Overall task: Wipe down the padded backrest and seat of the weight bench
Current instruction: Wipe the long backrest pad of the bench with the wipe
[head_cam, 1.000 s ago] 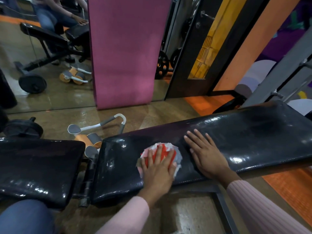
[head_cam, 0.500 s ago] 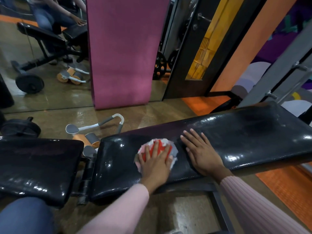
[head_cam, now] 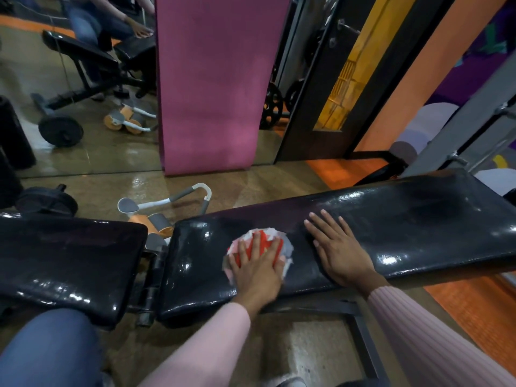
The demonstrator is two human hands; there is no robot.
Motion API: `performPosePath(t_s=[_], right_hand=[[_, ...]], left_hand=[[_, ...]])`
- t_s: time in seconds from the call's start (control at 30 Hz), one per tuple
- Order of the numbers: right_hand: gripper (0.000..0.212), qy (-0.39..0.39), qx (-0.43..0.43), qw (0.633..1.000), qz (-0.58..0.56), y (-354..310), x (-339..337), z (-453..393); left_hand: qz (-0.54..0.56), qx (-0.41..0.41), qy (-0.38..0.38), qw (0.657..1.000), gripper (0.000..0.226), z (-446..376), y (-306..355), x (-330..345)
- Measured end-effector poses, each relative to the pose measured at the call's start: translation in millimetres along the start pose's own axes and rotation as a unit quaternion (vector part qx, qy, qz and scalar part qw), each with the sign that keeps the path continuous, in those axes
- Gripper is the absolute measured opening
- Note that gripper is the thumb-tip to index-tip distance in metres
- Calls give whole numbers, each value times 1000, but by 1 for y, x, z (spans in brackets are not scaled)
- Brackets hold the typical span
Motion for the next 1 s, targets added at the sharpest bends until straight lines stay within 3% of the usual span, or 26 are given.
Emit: performPosePath(t_s=[0.13,0.23,0.37,0.5,0.63,0.83,1.0], right_hand=[[53,-1,-9,1000,-7,-3,-5,2],[53,-1,-9,1000,0,-4,-5,1],[54,-10,-12,1000,2,-4,-6,1],[54,-9,-10,1000,-4,-4,-9,0],[52,-9,-10,1000,1,-4,-8,1],[52,-12,-13,1000,2,-3,-6,0],[52,-18,-12,1000,4,-5,-6,0]], left_hand=[[2,-65,16,998,49,13,-46,-11],[-47,-8,34,998,50,48,-34,2],[-59,47,-22,997,49,39,5,16],[-33,0,-44,998,49,-3,-16,1],[-3,-69,-8,998,50,2,-61,-19],[-39,3,7,999,49,41,-27,14],[-9,-40,-29,999,49,1,-28,-6]])
Point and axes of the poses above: each hand's wrist, its own z-axis away from the middle knuckle, its own x-axis out of the palm, y = z × x, the point moved 6 cm from there along -z, towards the middle knuckle, and after that the axes turned 12 degrees about z, right-handed, at the moved point
